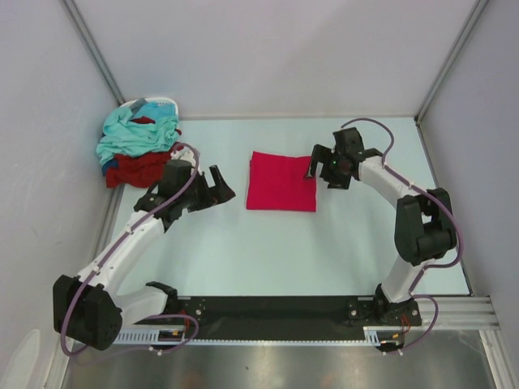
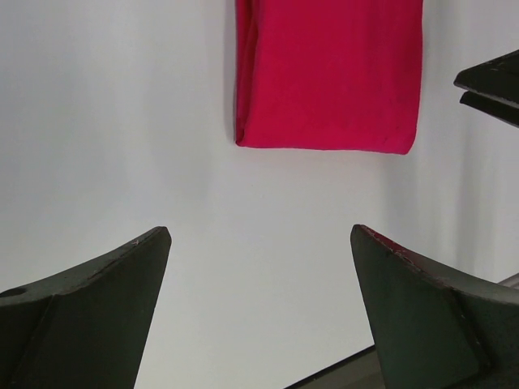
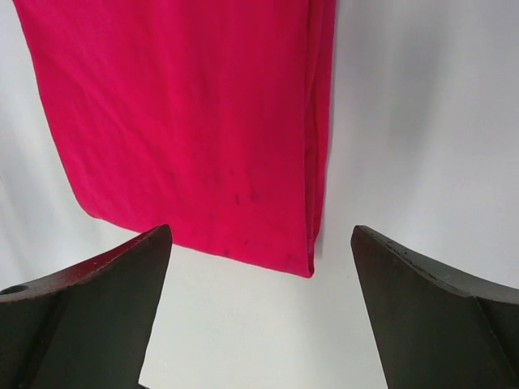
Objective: Fold and stack the t-shirts
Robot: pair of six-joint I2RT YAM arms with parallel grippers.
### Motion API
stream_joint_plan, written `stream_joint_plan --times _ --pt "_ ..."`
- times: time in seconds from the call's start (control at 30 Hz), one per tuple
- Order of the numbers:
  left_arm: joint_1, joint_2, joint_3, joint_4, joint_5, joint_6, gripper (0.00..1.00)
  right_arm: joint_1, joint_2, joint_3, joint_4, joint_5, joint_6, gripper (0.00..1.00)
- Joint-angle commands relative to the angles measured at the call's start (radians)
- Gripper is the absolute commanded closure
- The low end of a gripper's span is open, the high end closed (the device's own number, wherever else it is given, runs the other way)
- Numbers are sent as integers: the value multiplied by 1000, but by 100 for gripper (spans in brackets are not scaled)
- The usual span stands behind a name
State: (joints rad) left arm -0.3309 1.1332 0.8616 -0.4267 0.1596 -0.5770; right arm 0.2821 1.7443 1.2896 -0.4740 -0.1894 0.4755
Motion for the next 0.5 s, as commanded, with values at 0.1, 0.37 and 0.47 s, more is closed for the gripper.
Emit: stream_joint_plan --times 0.1,0.37,0.47 --pt "0 -39 13 29 1 -18 1 8 37 57 5 39 -46 1" --pt "3 -49 1 23 -2 -18 0 -11 144 126 28 31 -45 0" --pt "1 -56 -10 29 4 -21 0 -15 185 151 40 19 -46 4"
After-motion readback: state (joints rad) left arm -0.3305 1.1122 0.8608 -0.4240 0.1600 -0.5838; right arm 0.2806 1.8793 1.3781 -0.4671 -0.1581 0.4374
